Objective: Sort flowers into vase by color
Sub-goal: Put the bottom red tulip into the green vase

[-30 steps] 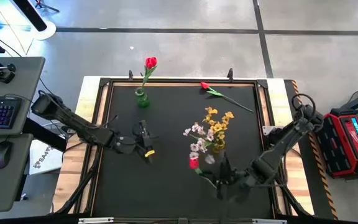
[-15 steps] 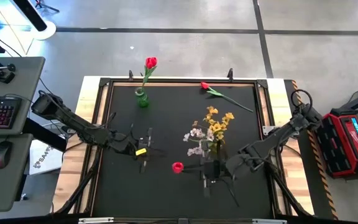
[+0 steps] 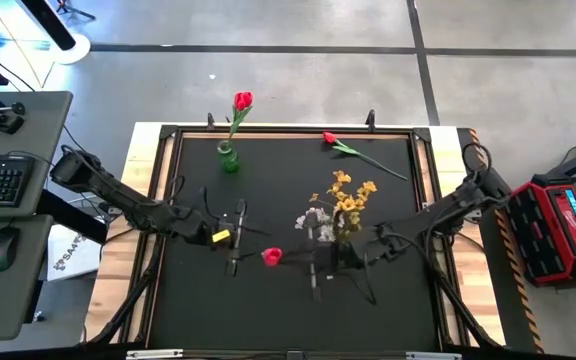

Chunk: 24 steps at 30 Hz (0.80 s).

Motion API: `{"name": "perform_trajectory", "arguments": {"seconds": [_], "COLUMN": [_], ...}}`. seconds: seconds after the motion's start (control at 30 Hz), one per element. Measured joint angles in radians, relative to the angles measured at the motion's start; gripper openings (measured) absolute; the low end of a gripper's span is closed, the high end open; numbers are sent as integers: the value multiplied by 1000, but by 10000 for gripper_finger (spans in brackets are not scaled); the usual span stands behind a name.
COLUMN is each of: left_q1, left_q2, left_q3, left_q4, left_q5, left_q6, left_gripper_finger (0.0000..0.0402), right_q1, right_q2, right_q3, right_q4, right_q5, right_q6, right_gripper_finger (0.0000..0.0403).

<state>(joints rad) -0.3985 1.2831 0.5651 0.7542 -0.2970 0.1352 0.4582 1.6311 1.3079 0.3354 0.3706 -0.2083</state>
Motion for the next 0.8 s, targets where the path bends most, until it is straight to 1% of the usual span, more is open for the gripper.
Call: {"name": "perform_trajectory", "arguments": {"seconds": [0.13,0.37,0.6,0.8], "left_q1": [-1,-2,-2,0], "left_q2": [0,5,5,23], "left_q3": [33,47,49,69], "left_q4": [0,1,76,80], "left_q5": [38,151,146,131], "left_q6": [12,38,82,150], "left_gripper_finger": [171,170,169,169], "right_q1": [-23,-25,-35,-45], "right_q2": [22,28,28,28], "right_q3": [0,0,0,0], "right_q4": [12,14,13,13], "right_q5": [-5,8,21,19], "right_q6": [-9,-10,-5,5], "right_gripper_finger": [0,0,0,0]}}
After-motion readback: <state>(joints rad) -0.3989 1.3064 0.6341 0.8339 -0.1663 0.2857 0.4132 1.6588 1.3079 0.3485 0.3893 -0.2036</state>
